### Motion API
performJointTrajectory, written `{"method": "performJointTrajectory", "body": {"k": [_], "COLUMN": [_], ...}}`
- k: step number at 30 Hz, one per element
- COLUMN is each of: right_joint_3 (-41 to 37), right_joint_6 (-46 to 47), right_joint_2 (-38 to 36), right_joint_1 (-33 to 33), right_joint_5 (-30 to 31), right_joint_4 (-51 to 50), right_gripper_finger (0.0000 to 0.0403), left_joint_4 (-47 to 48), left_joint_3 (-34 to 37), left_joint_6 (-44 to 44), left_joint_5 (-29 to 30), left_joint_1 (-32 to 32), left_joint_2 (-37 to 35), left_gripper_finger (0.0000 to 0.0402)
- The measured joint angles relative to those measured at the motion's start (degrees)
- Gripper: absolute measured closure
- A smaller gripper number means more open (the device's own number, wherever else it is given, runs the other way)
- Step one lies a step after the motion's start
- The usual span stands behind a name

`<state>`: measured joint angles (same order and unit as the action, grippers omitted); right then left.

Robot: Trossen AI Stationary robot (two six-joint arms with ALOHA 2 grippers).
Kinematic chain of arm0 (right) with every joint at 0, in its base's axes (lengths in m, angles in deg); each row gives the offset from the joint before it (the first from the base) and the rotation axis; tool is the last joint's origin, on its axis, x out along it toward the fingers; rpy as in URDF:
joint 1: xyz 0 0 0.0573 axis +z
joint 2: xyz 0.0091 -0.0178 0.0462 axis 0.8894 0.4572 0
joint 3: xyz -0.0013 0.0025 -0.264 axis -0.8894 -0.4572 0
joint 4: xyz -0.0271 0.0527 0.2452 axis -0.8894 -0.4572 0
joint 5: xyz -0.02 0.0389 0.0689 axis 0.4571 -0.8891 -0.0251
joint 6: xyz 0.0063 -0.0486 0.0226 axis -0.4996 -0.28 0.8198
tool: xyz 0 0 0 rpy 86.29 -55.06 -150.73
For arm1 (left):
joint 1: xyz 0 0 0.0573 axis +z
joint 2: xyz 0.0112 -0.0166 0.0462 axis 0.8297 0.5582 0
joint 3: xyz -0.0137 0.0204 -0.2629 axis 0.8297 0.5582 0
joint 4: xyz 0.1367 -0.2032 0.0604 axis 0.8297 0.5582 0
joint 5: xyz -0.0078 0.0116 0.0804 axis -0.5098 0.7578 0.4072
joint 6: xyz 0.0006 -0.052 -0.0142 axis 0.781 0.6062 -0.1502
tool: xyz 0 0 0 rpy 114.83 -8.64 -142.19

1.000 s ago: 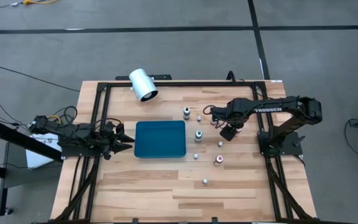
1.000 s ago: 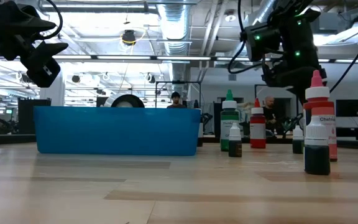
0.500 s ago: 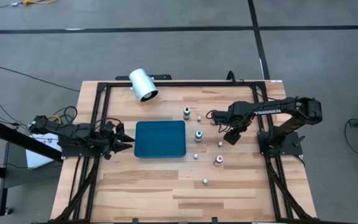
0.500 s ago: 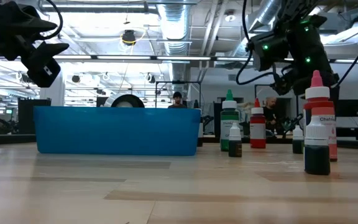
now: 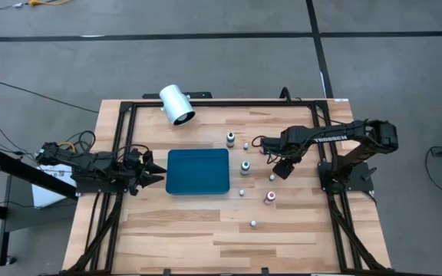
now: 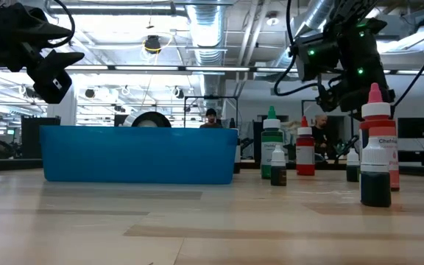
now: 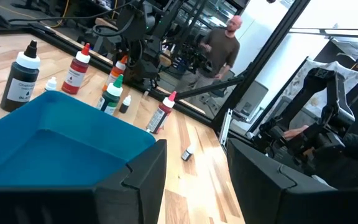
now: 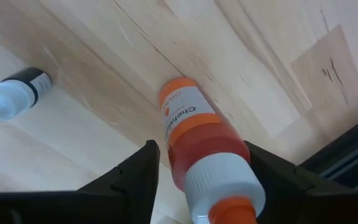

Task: Pick & Place food coloring
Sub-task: Put the large orange food coloring bottle into the bin

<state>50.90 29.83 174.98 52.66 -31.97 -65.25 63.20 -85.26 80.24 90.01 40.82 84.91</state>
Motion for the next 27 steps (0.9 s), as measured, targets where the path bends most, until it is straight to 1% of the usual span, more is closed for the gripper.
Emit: {"method": "performJointTrajectory", "body": {"k": [7, 9, 11, 17, 23, 27], "right_joint_3": [0.0, 0.0, 0.0, 0.0, 0.0, 1.3], "right_joint_6": [0.3, 0.3, 0.3, 1.4, 1.4, 1.4], "right_joint_2": [0.0, 0.0, 0.0, 0.0, -0.2, -0.2], "right_joint_1": [0.0, 0.0, 0.0, 0.0, 0.0, 0.0], "right_joint_5": [0.1, 0.2, 0.1, 0.0, -0.1, -0.1], "right_joint_4": [0.1, 0.1, 0.1, -0.5, -1.0, -4.2], "right_gripper_finger": [0.0258, 0.0268, 0.0270, 0.0255, 0.0272, 0.0264], "left_joint_4": [0.0, 0.0, 0.0, 0.0, 0.0, 0.0], "left_joint_3": [0.0, 0.0, 0.0, 0.0, 0.0, 0.0], "left_joint_6": [0.0, 0.0, 0.0, 0.0, 0.0, 0.0], "left_joint_5": [0.0, 0.0, 0.0, 0.0, 0.0, 0.0], "left_joint_1": [0.0, 0.0, 0.0, 0.0, 0.0, 0.0], "left_joint_2": [0.0, 0.0, 0.0, 0.0, 0.0, 0.0], "left_gripper_finger": [0.0242, 0.0242, 0.0242, 0.0242, 0.0242, 0.0242]}}
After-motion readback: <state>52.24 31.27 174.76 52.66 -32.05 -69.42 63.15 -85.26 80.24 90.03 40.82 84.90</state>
